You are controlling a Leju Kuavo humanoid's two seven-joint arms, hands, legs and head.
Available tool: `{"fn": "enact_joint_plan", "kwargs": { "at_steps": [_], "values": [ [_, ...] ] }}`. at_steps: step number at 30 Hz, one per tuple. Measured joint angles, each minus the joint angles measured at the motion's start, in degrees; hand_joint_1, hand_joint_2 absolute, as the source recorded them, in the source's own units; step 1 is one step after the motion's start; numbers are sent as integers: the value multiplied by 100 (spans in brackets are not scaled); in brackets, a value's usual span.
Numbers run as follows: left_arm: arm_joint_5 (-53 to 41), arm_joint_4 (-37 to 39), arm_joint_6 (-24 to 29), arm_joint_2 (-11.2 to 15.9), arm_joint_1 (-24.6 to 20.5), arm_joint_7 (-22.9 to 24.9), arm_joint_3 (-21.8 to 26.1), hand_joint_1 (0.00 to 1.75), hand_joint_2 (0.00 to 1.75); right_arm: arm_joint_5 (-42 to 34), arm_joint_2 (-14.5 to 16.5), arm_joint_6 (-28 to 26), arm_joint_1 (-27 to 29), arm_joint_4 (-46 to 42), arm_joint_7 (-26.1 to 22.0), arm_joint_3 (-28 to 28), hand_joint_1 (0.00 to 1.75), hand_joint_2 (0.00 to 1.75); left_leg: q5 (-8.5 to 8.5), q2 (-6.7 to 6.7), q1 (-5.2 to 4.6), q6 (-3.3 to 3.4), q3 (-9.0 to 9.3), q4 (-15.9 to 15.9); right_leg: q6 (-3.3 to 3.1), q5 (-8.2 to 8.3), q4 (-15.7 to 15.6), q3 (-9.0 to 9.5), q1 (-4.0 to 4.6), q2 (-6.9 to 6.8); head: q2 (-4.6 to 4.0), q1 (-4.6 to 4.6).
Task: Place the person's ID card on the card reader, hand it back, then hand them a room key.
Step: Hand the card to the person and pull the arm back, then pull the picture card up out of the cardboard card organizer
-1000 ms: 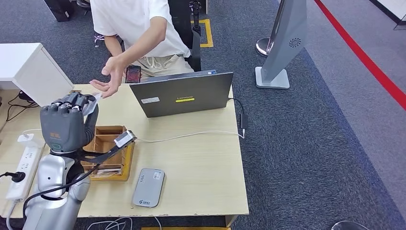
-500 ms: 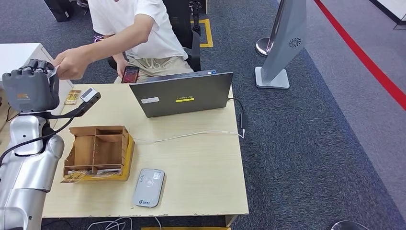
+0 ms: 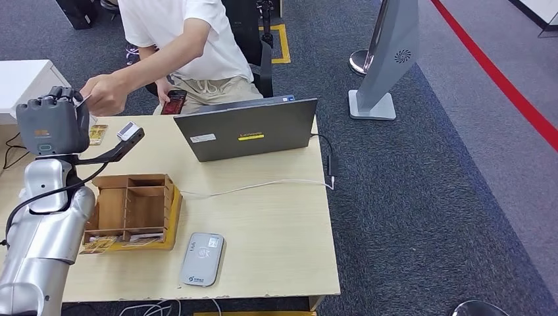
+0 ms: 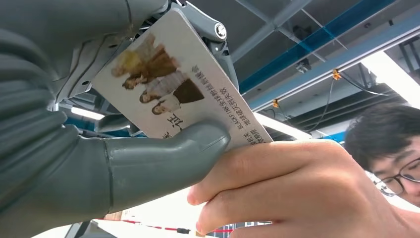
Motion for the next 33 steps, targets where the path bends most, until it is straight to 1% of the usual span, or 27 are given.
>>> {"fn": "enact_joint_plan", "kwargs": {
  "at_steps": [1, 5, 15, 26, 30, 33],
  "values": [
    [0, 0, -21, -13, 1, 16, -26, 0, 175, 1, -1, -1, 0, 0, -1, 0, 0, 175, -1, 0, 0, 0, -2, 0, 0, 0, 0, -1, 0, 0, 0, 0],
    [2, 0, -45, -61, 7, -14, -48, 0, 175, 8, -2, 0, 2, 0, -11, -2, 0, 175, -1, -2, 0, -1, -5, -1, 0, 0, 0, -3, 0, -2, 0, 0],
    [0, -137, 23, -236, 127, -291, -48, 0, 175, 50, -2, -2, 14, 0, -15, -8, 0, 175, 1, -4, -1, 2, -5, 0, 1, 1, 0, -1, 0, -4, 0, 1],
    [0, -357, -13, -380, 230, -348, -61, 0, 175, 54, -2, -10, 30, 0, -21, -16, 0, 175, 1, -4, 0, 2, -4, 0, 1, 1, 0, -2, 0, -4, 0, 0],
    [0, -687, -226, -496, 372, -454, -180, 0, 175, 25, -2, -20, 43, 0, -50, -67, 0, 175, 1, -4, -1, 2, -5, 0, 1, 1, 0, -1, 0, -4, 0, 0],
    [-2, -1345, -526, -579, 723, -570, -464, 0, 175, -67, -2, -59, 66, 0, -85, -171, 0, 175, -2, -3, -4, 2, -6, 0, 1, 0, -1, -1, -1, -4, 0, 1]
  ]
}}
